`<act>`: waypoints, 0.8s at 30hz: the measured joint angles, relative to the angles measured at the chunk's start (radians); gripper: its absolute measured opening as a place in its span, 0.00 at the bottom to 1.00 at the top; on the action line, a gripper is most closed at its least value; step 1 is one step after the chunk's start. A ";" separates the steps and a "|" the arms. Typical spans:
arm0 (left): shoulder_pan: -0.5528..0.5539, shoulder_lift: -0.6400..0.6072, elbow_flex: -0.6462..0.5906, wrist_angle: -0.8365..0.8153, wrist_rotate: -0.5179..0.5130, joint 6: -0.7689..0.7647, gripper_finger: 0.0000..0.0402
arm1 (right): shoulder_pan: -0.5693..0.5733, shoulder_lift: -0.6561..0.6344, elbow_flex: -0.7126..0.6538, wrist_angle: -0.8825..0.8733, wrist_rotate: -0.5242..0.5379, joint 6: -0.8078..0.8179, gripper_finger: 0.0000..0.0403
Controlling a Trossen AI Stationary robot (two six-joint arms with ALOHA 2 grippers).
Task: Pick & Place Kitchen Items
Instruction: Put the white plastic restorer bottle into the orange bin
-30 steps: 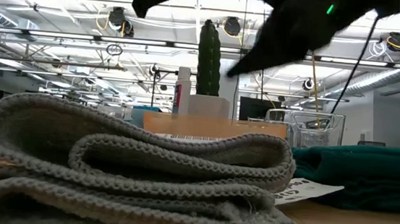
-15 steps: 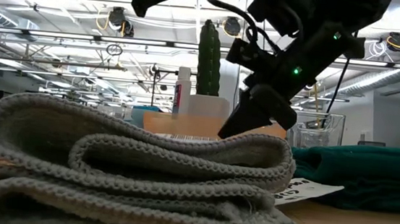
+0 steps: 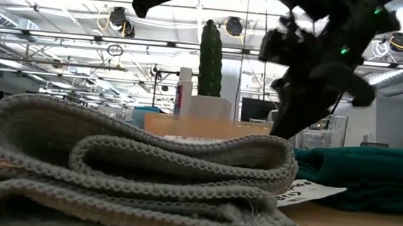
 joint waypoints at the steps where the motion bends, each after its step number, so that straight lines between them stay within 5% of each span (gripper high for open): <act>1: 0.000 0.000 0.000 0.000 -0.001 0.000 0.71 | 0.001 -0.008 0.001 0.025 0.023 -0.006 0.00; 15: 0.000 0.000 0.000 -0.012 -0.044 -0.001 0.71 | -0.071 0.112 0.002 0.222 0.172 -0.158 0.00; 21: 0.000 0.000 0.000 -0.020 -0.044 -0.001 0.71 | -0.077 0.146 0.004 0.250 0.152 -0.186 0.00; 24: 0.000 0.000 0.000 -0.023 -0.044 -0.001 0.71 | -0.079 0.137 0.006 0.217 0.040 -0.159 0.00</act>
